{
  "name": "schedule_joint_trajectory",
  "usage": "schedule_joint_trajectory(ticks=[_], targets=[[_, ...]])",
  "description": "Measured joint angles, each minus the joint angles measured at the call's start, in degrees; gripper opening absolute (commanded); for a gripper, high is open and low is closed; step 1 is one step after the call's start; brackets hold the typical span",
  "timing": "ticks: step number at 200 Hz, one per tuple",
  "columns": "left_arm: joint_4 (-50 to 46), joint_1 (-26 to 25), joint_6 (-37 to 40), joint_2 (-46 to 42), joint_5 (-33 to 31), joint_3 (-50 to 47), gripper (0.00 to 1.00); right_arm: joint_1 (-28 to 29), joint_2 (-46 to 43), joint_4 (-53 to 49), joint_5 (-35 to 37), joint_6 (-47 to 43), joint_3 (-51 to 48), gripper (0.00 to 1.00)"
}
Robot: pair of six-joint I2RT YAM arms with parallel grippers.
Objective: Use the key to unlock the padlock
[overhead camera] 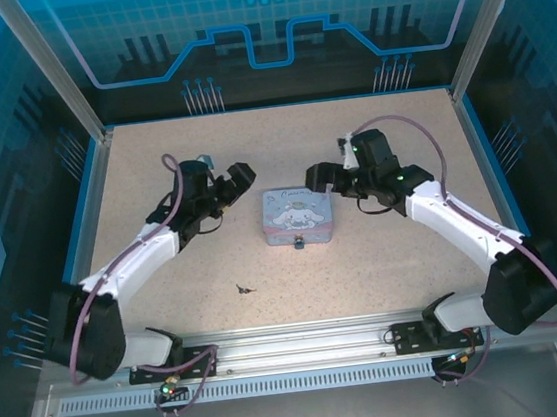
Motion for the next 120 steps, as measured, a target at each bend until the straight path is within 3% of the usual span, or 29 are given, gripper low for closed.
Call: schedule_joint_trajectory(ticks=[58, 120], targets=[[-14.3, 7.2, 4.1, -12.2, -1.3, -0.9, 0.99, 21.3, 6.5, -5.9, -2.7, -11.2, 4.4, 0.72], [-20.4, 20.4, 4.5, -12.0, 2.5, -1.4, 0.99, 34.7, 25.5, -12.7, 3.0, -19.4, 15.6, 0.65]])
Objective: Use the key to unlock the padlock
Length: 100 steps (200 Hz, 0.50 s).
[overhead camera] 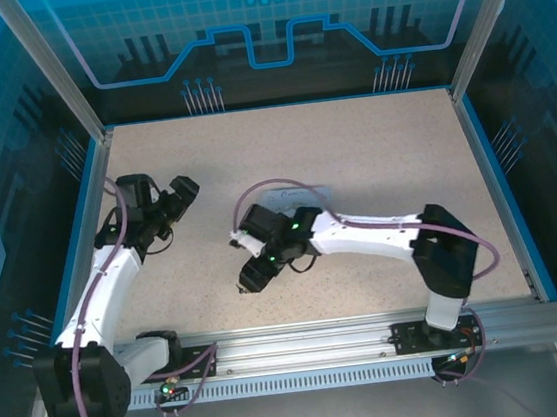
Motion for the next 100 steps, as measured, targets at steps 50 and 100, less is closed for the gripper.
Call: schedule_joint_trajectory(ticks=[50, 100], targets=[[0.1, 6.9, 0.0, 2.1, 4.5, -1.1, 0.99, 4.8, 11.4, -5.5, 7.0, -8.0, 10.0, 0.57], [0.4, 11.6, -0.3, 3.7, 7.8, -1.1, 0.99, 5.4, 18.9, -8.5, 9.0, -11.6, 16.0, 0.49]])
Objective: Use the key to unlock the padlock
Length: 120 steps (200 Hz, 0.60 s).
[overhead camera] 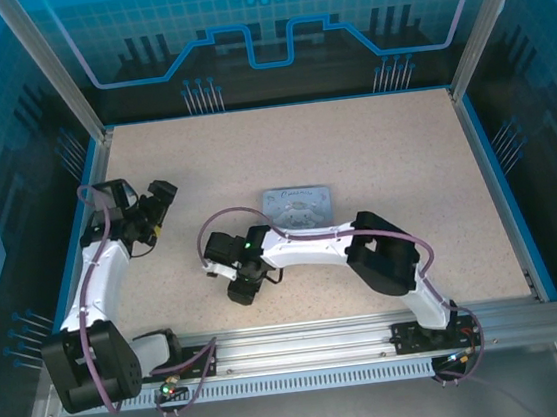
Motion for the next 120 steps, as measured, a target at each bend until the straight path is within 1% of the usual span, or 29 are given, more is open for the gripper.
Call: schedule_joint_trajectory(ticks=[53, 120], targets=[[1.0, 1.9, -0.1, 0.9, 2.1, 0.0, 0.99, 0.0, 2.5, -1.1, -0.2, -1.1, 3.1, 0.41], [3.3, 3.0, -0.4, 2.7, 3.5, -1.2, 0.99, 0.0, 4.1, -1.7, -1.3, -1.2, 3.2, 0.41]])
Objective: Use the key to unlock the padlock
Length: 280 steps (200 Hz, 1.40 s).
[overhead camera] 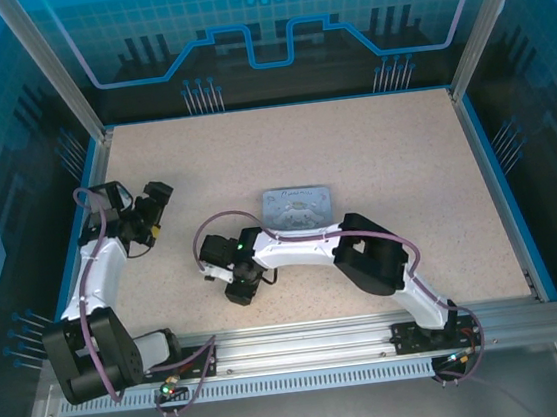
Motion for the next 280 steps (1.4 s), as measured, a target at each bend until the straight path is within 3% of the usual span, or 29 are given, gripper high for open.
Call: schedule_joint_trajectory(ticks=[68, 124, 153, 280], targets=[[1.6, 0.0, -1.2, 0.7, 0.4, -0.2, 0.99, 0.1, 0.3, 0.3, 0.3, 0.2, -0.3, 0.36], [1.8, 0.1, -1.4, 0.7, 0.4, -0.7, 0.99, 0.1, -0.2, 1.5, 1.6, 1.7, -1.2, 0.09], [1.8, 0.1, -2.2, 0.7, 0.4, -0.7, 0.99, 0.3, -1.2, 3.5, 1.6, 2.6, -2.7, 0.01], [2.0, 0.1, -2.3, 0.6, 2.1, -2.9, 0.99, -1.5, -8.9, 5.4, 1.5, 5.8, -9.6, 0.00]])
